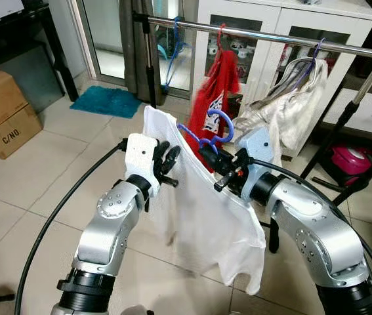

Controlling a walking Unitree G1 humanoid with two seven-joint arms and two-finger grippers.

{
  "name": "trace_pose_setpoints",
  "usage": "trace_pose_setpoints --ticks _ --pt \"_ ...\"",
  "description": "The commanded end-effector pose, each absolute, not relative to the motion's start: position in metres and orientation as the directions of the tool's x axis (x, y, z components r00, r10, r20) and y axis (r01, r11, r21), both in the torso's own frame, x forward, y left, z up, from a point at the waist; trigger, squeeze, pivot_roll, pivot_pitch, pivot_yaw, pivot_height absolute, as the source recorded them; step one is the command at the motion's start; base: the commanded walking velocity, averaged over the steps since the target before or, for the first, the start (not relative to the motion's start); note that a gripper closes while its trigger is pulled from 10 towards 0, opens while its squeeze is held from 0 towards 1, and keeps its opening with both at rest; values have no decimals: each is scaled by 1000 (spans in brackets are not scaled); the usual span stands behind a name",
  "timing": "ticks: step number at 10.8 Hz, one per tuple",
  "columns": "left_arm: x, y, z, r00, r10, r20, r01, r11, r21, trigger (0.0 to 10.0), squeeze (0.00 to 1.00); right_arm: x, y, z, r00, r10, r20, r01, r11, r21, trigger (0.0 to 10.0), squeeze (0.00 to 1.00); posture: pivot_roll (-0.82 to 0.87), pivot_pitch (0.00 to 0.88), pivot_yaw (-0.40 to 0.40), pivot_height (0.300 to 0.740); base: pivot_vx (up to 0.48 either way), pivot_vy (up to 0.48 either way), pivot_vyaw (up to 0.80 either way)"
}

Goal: Hang hanger

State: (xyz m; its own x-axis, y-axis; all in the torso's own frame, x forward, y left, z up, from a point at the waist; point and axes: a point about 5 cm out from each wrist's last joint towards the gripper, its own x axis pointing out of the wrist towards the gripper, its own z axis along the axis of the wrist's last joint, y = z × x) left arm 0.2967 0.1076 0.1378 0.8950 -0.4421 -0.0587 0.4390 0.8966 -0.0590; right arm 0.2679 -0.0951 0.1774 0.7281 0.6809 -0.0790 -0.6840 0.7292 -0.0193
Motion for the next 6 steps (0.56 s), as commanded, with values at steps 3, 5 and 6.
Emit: trace_pose_setpoints --ticks 3,5,6 --pt "301 100 149 846 -532 -31 531 846 -36 0 0 269 -92 194 719 695 -8 -695 718 -43 0 0 -90 0 -4 740 0 0 0" --pt "298 101 158 888 -460 11 456 884 98 10000 0 268 -93 193 725 689 -7 -688 724 -40 0 0 -85 0 0 740 0 0 0" --pt "295 101 159 905 -424 39 416 901 125 10000 1000 268 -92 192 725 689 -7 -689 724 -34 0 0 -85 0 0 740 0 0 0"
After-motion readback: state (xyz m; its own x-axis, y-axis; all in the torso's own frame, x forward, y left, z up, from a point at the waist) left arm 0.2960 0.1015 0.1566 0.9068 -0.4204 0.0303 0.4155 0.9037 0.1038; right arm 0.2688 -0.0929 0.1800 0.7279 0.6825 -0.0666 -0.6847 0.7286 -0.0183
